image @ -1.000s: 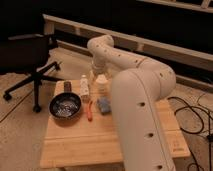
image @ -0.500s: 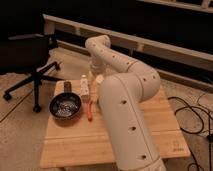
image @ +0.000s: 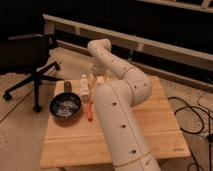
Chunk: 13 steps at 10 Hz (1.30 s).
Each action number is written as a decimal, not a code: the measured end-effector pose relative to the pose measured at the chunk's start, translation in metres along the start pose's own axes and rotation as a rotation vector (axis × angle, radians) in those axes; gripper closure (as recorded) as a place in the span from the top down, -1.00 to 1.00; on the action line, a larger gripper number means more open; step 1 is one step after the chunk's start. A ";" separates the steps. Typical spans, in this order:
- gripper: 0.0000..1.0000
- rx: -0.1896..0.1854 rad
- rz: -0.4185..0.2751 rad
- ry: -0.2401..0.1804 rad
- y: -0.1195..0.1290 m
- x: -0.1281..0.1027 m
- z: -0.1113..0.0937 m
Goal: Place the ceramic cup in the ceramic bowl
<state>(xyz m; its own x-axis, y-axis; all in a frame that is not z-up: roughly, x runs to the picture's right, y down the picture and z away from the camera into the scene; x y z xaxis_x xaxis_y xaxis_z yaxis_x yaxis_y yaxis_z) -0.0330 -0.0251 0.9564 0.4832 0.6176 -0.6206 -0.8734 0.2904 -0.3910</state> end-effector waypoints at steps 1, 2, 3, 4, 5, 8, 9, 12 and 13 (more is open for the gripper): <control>-0.26 0.001 0.001 0.006 -0.001 0.000 0.003; -0.41 0.002 0.001 0.008 -0.002 -0.001 0.004; -0.67 0.006 0.003 0.006 -0.002 -0.003 0.002; -0.87 0.014 0.003 0.002 -0.003 -0.005 0.000; -0.99 0.031 0.001 -0.011 -0.005 -0.008 -0.008; -1.00 0.097 -0.043 -0.123 0.009 -0.036 -0.060; -1.00 0.121 -0.076 -0.164 0.024 -0.044 -0.082; -1.00 0.167 -0.168 -0.242 0.071 -0.044 -0.124; -1.00 0.183 -0.199 -0.256 0.094 -0.034 -0.130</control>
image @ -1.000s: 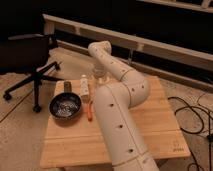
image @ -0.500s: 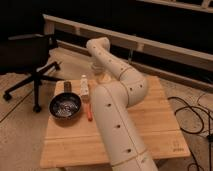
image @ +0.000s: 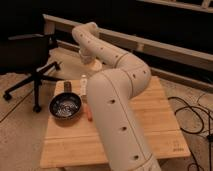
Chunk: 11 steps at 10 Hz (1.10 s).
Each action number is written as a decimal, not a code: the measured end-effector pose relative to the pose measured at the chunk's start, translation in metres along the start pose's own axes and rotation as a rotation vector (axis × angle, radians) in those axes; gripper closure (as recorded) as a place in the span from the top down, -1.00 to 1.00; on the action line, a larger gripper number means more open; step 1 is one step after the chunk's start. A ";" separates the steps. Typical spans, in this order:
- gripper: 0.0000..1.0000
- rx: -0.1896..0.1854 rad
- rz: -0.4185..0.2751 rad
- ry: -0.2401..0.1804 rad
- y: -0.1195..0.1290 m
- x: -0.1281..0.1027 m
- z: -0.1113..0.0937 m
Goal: Place the ceramic cup in the ceramic bowl
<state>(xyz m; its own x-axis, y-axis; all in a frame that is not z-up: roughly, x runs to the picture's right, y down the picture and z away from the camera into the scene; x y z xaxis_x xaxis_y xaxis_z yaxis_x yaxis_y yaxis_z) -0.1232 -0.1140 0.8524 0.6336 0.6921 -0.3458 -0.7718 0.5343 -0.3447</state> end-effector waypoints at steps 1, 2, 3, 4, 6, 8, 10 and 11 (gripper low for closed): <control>-1.00 0.006 -0.013 -0.005 0.013 0.005 -0.004; -1.00 0.013 -0.033 -0.013 0.032 0.011 -0.010; -1.00 0.016 -0.046 -0.017 0.044 0.015 -0.013; -1.00 0.019 -0.064 -0.015 0.061 0.021 -0.014; -1.00 0.017 -0.091 -0.006 0.079 0.022 -0.012; -1.00 0.004 -0.149 0.022 0.112 0.017 0.000; -1.00 -0.001 -0.194 0.059 0.132 0.019 0.014; -1.00 -0.003 -0.213 0.075 0.142 0.019 0.020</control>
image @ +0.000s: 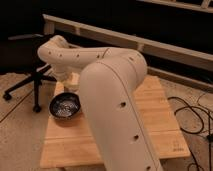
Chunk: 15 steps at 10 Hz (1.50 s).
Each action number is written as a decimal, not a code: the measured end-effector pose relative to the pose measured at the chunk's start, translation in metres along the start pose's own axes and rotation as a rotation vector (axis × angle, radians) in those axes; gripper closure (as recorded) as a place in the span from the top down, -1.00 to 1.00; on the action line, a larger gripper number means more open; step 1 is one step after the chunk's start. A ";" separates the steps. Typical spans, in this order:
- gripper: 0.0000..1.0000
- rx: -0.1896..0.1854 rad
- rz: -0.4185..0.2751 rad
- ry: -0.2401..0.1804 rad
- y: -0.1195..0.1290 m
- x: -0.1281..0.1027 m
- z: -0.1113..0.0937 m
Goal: Place the ceramic cup in the ceramic bowl
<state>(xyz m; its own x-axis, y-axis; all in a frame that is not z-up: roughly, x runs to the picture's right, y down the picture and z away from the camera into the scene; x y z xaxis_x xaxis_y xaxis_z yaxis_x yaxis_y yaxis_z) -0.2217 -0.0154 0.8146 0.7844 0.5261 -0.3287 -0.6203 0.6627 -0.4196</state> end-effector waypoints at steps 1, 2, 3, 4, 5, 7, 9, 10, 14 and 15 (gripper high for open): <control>-1.00 -0.003 -0.020 0.011 0.010 -0.004 0.005; -1.00 -0.006 -0.033 0.021 0.018 -0.006 0.009; -1.00 -0.010 -0.054 0.031 0.030 -0.010 0.013; -1.00 -0.013 -0.067 0.035 0.038 -0.013 0.016; -1.00 -0.018 -0.086 0.039 0.050 -0.016 0.019; -1.00 -0.025 -0.108 0.052 0.068 -0.016 0.025; -1.00 -0.036 -0.105 0.074 0.082 -0.005 0.031; -1.00 -0.038 -0.095 0.085 0.082 0.001 0.033; -0.91 -0.036 -0.029 0.139 0.063 0.024 0.044; -0.91 -0.037 -0.034 0.138 0.066 0.023 0.044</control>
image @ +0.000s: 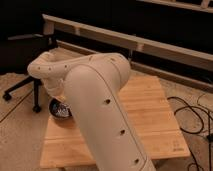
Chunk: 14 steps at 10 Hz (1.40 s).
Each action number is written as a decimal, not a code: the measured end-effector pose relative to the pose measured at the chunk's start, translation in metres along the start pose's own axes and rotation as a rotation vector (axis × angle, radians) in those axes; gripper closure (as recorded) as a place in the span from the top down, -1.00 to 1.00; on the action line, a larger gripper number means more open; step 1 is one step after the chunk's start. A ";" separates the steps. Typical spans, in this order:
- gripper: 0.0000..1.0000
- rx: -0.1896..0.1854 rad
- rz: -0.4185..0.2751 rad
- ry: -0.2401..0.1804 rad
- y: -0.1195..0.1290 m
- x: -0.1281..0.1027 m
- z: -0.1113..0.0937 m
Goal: Place the ceramic cup in the ceramic bowl
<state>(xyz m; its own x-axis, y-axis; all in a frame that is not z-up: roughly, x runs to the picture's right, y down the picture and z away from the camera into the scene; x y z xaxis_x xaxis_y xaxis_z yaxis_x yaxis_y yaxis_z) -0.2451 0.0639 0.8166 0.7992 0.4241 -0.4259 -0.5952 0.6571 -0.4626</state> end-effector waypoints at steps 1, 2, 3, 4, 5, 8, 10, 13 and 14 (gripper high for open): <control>-0.91 -0.002 0.001 0.001 0.000 0.000 0.000; -0.91 -0.002 0.004 0.001 -0.001 0.001 0.000; -0.97 -0.002 0.004 0.001 -0.002 0.001 0.000; -0.98 -0.001 0.001 0.000 0.000 0.000 0.000; -0.89 -0.001 0.000 0.001 0.001 0.000 0.000; -0.26 -0.001 0.000 0.001 0.000 0.000 0.000; 0.10 0.000 0.000 0.000 0.000 0.000 0.000; 0.56 0.000 0.001 0.001 -0.001 0.000 0.000; 0.60 0.000 0.001 0.001 -0.001 0.000 0.000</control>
<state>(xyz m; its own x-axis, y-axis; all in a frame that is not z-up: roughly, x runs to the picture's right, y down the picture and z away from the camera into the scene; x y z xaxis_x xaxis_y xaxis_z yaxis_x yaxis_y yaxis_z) -0.2444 0.0637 0.8168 0.7987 0.4241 -0.4269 -0.5958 0.6570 -0.4620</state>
